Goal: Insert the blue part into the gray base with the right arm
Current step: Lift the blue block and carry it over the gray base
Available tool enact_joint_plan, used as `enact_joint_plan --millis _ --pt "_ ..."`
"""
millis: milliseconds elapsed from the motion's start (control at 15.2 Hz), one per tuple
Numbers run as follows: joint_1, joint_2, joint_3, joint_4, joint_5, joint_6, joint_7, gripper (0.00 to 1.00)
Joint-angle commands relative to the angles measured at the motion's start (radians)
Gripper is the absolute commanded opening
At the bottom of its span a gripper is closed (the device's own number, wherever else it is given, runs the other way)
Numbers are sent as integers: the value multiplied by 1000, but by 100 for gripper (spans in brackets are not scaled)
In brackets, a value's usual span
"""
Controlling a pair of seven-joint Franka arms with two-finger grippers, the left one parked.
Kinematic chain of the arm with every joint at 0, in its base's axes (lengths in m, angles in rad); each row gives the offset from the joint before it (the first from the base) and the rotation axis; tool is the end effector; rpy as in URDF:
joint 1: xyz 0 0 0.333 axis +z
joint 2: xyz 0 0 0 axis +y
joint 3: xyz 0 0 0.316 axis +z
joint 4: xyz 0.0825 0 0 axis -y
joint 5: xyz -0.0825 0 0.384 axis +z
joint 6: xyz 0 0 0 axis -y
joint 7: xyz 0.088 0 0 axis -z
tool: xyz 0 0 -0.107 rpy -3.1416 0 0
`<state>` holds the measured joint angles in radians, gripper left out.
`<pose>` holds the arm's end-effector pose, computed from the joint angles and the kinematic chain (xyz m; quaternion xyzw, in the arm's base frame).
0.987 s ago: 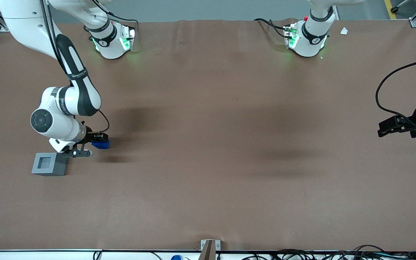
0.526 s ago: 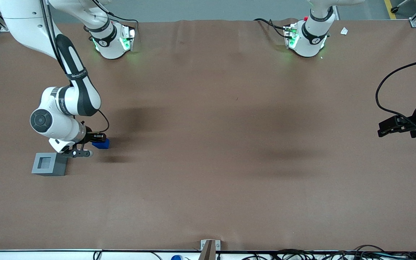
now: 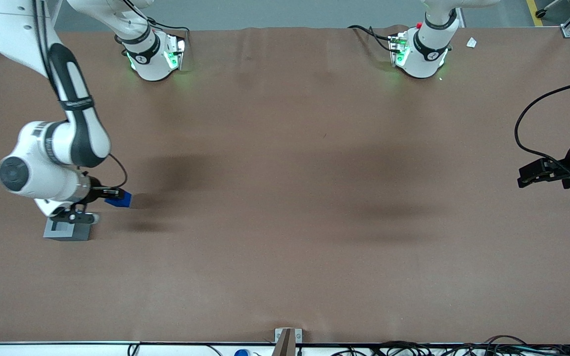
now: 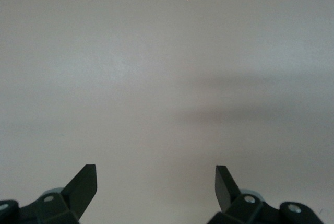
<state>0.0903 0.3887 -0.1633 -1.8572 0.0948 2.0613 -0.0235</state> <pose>0.6136 -0.0345 0.3000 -0.9949 0.0474 0.0884 0.0127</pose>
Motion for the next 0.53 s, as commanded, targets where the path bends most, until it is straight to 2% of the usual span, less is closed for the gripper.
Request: enact_joint_plan --millis 0,263,461 --pt "-52 -7 10 114 14 -107 -30 23" --pt "-92 -5 8 190 -1 -109 -93 22" --pt "-127 18 7 231 -38 -109 -180 22"
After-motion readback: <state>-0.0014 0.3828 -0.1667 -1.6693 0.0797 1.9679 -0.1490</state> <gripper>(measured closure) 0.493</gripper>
